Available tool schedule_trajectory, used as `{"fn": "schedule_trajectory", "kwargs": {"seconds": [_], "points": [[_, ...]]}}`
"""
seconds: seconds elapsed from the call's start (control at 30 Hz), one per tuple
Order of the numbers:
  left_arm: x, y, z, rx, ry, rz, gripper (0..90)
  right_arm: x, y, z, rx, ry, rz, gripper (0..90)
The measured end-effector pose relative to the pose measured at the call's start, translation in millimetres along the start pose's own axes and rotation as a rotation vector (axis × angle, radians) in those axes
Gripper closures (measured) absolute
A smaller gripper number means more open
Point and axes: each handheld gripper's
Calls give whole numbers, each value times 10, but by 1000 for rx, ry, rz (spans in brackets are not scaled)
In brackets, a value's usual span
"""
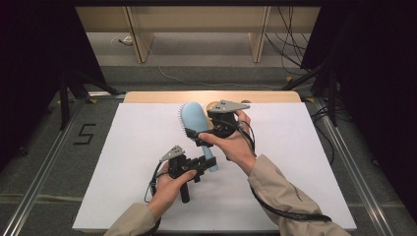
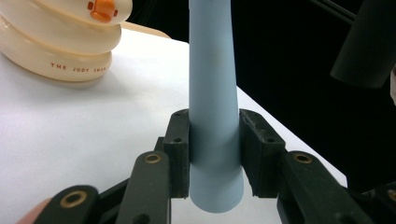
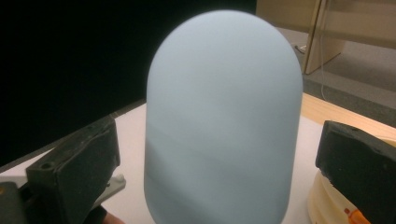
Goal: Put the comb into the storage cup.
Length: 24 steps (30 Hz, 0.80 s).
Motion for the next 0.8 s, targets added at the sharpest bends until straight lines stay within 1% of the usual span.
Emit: {"fn": "schedule_trajectory", "kwargs": {"seconds": [0.23,0.5,0.8], "points": [[0,3,1,-1,-1,-1,652,117,-73,-8,-5,8,-1,6],[-9,-5,-1,-1,-1,-6,652,165,-159,2,-3,-7,-9,10],[-10,-6,2,-2,-2,-5,652,228,-206,-16,-4,-9,-14,24]]}}
Point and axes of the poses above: each handheld gripper's, and its own axes: y roughly backward along the jaws, x roughly out of its top, z roughly to its right, and after that the axes turned 6 degrees about -x, right-handed
